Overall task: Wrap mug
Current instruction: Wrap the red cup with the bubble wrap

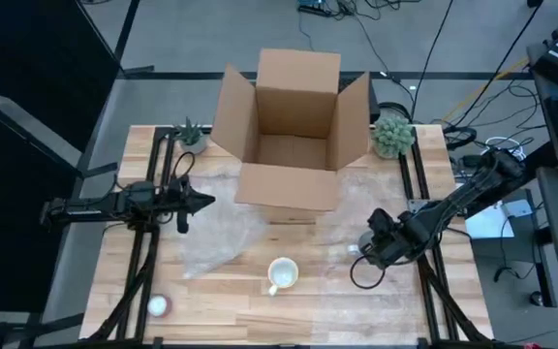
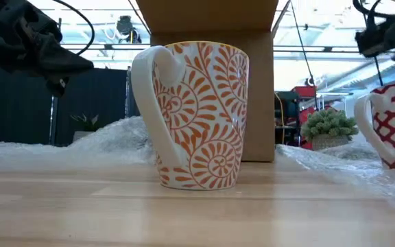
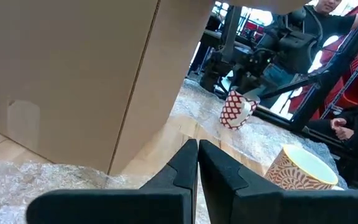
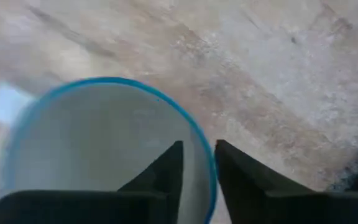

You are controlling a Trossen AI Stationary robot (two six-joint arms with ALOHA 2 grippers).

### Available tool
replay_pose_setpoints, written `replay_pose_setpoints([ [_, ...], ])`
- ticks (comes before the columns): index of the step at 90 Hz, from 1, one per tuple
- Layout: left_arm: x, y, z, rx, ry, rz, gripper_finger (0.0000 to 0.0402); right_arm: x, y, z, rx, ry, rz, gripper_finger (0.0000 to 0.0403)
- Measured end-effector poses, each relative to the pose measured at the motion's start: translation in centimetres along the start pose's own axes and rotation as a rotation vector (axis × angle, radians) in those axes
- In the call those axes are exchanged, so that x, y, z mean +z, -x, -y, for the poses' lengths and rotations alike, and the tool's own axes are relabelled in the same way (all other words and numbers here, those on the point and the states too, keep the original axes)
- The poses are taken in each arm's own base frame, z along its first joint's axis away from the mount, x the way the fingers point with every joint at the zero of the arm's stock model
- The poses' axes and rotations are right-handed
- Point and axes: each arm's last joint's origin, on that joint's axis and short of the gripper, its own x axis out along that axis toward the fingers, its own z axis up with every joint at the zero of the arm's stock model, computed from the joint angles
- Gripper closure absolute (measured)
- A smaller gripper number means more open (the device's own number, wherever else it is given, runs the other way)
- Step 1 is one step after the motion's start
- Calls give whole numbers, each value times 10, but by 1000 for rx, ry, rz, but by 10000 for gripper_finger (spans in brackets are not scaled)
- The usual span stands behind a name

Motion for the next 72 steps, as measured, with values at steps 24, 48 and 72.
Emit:
replay_pose_setpoints([
  [24, 0, 0, 0, 0, 2, 0, 398, 3, 56, -5, 216, 68, -8, 226],
  [48, 0, 0, 0, 0, 2, 0, 398, -30, 95, -40, 601, 200, -27, 211],
  [72, 0, 0, 0, 0, 2, 0, 398, -80, 87, -97, 858, 312, -6, 236],
])
